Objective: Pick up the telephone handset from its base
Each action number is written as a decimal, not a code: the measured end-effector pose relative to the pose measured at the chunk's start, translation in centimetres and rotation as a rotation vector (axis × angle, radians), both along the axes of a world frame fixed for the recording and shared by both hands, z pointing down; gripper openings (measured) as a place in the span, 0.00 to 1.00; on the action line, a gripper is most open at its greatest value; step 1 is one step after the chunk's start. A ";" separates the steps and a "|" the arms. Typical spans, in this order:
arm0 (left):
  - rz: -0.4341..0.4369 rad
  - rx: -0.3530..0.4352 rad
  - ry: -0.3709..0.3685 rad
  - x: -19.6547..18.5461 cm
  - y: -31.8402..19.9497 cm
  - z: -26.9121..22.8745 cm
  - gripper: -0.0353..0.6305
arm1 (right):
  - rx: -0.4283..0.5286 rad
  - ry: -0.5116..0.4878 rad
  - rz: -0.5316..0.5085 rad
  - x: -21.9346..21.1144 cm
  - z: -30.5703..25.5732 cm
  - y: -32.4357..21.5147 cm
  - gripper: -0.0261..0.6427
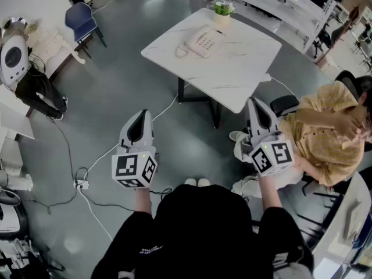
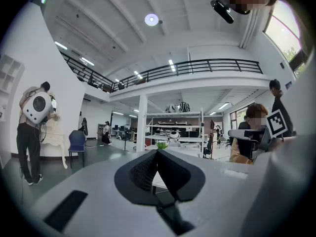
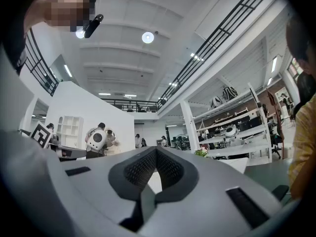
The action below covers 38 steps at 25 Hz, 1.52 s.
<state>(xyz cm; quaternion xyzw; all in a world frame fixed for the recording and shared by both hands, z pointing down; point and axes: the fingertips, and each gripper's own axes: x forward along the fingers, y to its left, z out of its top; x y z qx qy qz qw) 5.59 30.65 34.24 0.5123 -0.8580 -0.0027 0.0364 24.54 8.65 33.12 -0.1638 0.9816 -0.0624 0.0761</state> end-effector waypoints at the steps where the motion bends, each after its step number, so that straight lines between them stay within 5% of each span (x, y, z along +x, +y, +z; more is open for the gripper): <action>1: 0.001 0.000 -0.001 0.1 -0.1 -0.2 0.05 | 0.001 0.000 -0.001 0.1 -0.2 0.0 0.02; 23: -0.037 -0.045 0.047 1.2 -2.3 1.6 0.05 | -0.042 0.021 -0.021 -0.9 1.6 -2.2 0.02; 38: 0.031 -0.053 0.075 -6.0 -9.7 4.1 0.05 | -0.067 0.061 0.060 -6.5 4.7 -7.0 0.02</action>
